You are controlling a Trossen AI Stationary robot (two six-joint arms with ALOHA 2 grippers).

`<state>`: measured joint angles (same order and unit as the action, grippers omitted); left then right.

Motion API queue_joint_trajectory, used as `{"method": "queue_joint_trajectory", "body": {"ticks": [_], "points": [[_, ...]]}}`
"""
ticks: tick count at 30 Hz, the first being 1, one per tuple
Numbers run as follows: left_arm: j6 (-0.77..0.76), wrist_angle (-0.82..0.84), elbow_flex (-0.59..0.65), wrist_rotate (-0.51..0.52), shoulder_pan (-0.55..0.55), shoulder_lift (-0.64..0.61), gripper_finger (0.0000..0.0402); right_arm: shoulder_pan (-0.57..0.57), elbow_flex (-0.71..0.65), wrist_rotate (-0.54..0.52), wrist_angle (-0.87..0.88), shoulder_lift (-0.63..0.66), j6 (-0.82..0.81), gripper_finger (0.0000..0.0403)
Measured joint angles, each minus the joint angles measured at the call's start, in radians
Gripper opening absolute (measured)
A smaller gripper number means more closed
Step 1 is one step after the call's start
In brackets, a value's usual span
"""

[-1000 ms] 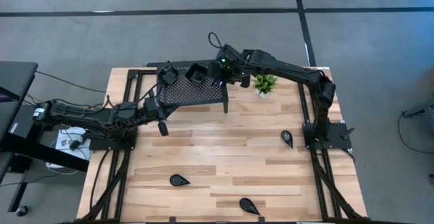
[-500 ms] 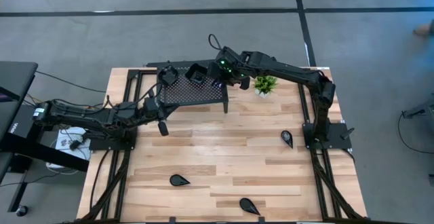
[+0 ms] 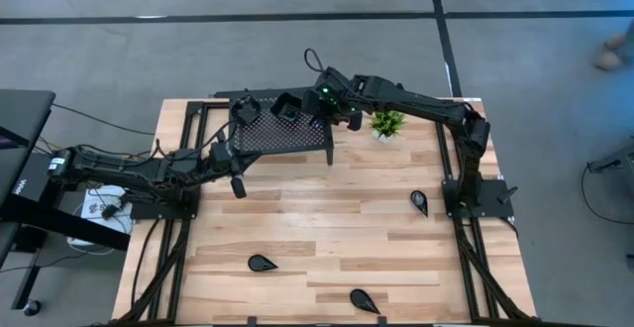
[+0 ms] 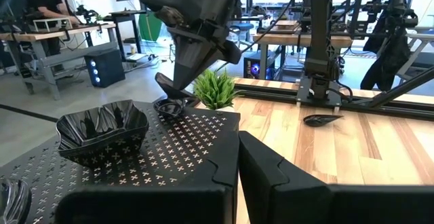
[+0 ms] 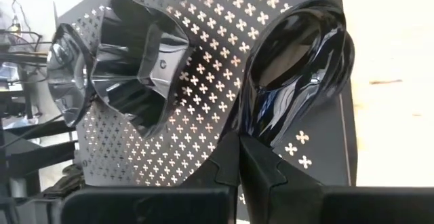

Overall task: Pick & Place Mini shaped plates
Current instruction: Stack the black drop shaped plate on the top of the black drop shaped plate on the shelf, then stack the black drop shaped plate on the top of the black drop shaped plates on the shelf

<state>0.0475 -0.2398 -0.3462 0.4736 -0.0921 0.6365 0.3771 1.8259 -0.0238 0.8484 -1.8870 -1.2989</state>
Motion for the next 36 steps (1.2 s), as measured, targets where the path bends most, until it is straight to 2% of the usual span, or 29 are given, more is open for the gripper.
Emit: {"method": "queue_joint_trajectory", "body": {"ticks": [5, 14, 20, 23, 28, 32, 36], "points": [[0.000, 0.000, 0.000, 0.000, 0.000, 0.000, 0.0012, 0.005, 0.000, -0.001, 0.002, 0.000, 0.022, 0.0005], [0.000, 0.000, 0.000, 0.000, 0.000, 0.000, 0.0012, 0.003, 0.000, -0.001, 0.007, 0.000, 0.018, 0.0055], [0.000, 0.002, 0.000, 0.000, 0.000, 0.000, 0.0012, 0.003, 0.000, 0.000, -0.026, 0.000, 0.043, 0.0064], [0.000, 0.014, 0.000, 0.000, 0.000, 0.000, 0.0012, 0.003, 0.000, 0.035, -0.085, 0.000, 0.145, 0.0064], [0.000, 0.025, 0.000, 0.000, 0.000, 0.000, 0.0012, 0.003, 0.016, 0.200, -0.175, 0.001, 0.402, 0.0064], [0.000, 0.024, 0.000, 0.000, 0.000, 0.000, 0.0012, -0.021, 0.091, 0.209, -0.148, 0.004, 0.648, 0.0064], [0.000, 0.024, 0.000, 0.000, 0.000, 0.000, 0.0012, -0.060, 0.207, 0.205, -0.018, 0.004, 0.850, 0.0064]]}}
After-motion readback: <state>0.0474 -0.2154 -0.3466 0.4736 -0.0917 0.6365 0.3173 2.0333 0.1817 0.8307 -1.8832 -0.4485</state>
